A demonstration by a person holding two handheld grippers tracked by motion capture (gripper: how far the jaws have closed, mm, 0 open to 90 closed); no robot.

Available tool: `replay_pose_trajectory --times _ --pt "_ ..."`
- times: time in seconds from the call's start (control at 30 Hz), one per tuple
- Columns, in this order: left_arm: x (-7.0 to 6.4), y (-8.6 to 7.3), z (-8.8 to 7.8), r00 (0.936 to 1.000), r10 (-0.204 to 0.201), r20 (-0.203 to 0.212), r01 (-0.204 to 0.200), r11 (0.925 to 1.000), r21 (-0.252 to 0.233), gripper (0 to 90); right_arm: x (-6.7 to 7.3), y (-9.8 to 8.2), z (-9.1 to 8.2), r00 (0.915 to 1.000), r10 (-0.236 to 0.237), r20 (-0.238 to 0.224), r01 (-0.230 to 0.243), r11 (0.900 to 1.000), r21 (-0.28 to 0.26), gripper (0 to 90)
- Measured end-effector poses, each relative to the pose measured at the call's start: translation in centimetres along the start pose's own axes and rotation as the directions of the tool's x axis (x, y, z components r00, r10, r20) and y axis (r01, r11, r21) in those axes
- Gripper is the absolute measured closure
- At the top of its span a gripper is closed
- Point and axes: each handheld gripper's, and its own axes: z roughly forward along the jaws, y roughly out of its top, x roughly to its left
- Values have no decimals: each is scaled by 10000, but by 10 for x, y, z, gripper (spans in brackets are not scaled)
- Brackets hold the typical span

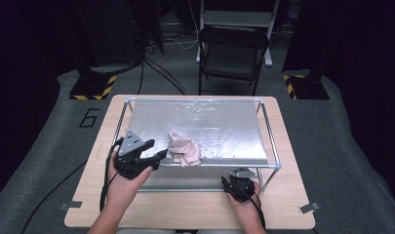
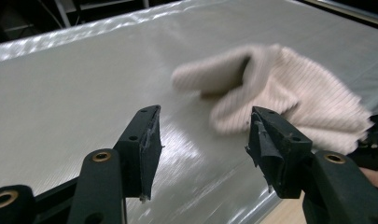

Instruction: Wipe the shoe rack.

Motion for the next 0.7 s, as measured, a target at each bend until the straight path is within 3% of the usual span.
replay_pose_trajectory --times 0.17,0.4,0.43,0.5,0.53,0.57,0.6,0.7 --pt "8 -16 4 9992 -393 33 392 9988 308 451 0 0 -1 9999 51 90 -51 10000 -23 589" --pt "5 -21 7 9989 -456 -131 455 9989 -94 452 1 0 -1 9999 12 154 -11 9999 -116 561" --pt "5 -22 7 9986 -513 -114 511 9986 -139 452 0 0 -2 9995 -231 203 235 9995 -224 556" --pt "5 -23 7 9982 -587 -96 585 9980 -222 452 0 0 -2 9995 -284 162 288 9993 -240 554" --pt "5 -24 7 9983 -570 -106 567 9980 -267 453 2 1 -5 10000 59 -66 -60 10000 -74 556" --pt "4 -25 7 9983 -565 -149 561 9980 -304 453 2 1 -5 10000 59 -66 -60 10000 -74 556" --pt "4 -25 7 9985 -527 -170 522 9982 -302 453 1 3 -7 9993 -268 -259 270 9996 95 562" --pt "4 -25 7 9986 -506 -165 502 9984 -277 453 6 5 -13 9976 -268 -632 269 9996 8 565"
